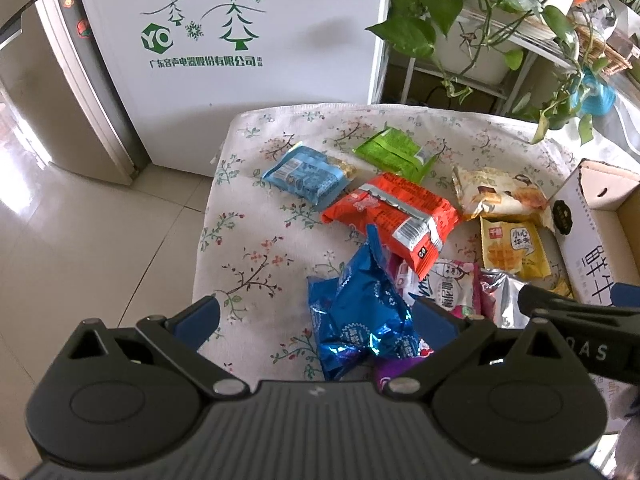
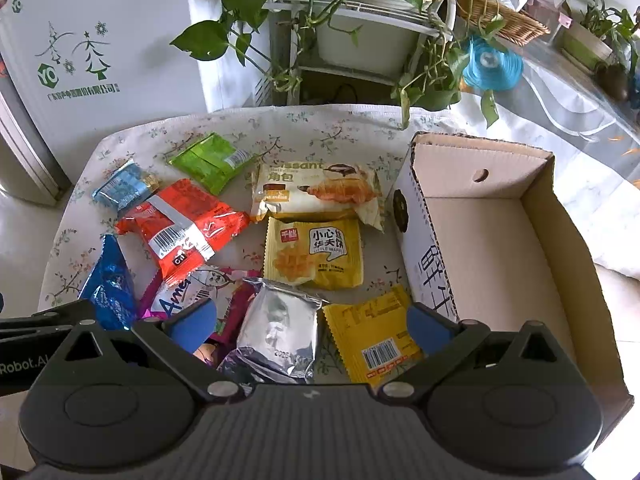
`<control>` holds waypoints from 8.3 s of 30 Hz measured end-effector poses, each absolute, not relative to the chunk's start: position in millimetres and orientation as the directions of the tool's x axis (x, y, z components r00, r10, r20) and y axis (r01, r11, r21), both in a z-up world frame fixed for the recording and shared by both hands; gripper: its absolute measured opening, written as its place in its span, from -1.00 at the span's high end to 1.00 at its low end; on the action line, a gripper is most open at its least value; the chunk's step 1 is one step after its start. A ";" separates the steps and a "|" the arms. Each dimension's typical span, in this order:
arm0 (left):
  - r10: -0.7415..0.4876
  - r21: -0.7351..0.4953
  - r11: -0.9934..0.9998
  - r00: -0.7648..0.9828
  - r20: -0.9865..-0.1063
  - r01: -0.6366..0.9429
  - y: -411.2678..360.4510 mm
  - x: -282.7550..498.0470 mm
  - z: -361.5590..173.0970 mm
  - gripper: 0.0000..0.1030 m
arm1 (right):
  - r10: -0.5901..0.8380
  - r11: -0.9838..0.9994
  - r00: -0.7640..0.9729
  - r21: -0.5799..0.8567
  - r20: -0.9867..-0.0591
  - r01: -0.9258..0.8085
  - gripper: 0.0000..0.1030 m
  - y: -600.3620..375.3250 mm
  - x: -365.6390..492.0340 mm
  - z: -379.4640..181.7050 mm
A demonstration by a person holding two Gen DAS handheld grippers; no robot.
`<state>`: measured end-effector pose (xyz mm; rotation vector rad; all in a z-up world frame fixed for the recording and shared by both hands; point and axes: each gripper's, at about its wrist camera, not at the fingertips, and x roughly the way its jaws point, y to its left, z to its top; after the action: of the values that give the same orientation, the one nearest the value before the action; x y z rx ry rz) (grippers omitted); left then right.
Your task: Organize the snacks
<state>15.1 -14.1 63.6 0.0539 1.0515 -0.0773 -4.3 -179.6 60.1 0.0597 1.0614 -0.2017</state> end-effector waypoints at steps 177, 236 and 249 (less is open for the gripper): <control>-0.136 -0.098 0.990 0.570 -0.810 0.097 19.1 8.3 45.7 -0.10 | 0.343 0.935 0.452 0.347 -0.823 -0.077 -0.30 -157.0 -45.9 44.4; -0.509 -0.316 0.845 0.471 -0.720 0.431 -182.9 -39.9 84.9 -0.11 | 0.022 0.754 0.709 0.477 -0.704 0.451 -0.30 -366.3 -94.3 107.3; -0.535 -0.333 0.817 0.402 -0.743 0.472 -241.6 -46.3 71.1 -0.14 | -0.041 0.623 0.682 0.515 -0.730 0.589 -0.32 -401.1 -106.1 98.3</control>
<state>-46.3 -241.6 71.1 -0.0734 0.9661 -0.6368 -106.1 -401.1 98.3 0.8288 0.7435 -0.4028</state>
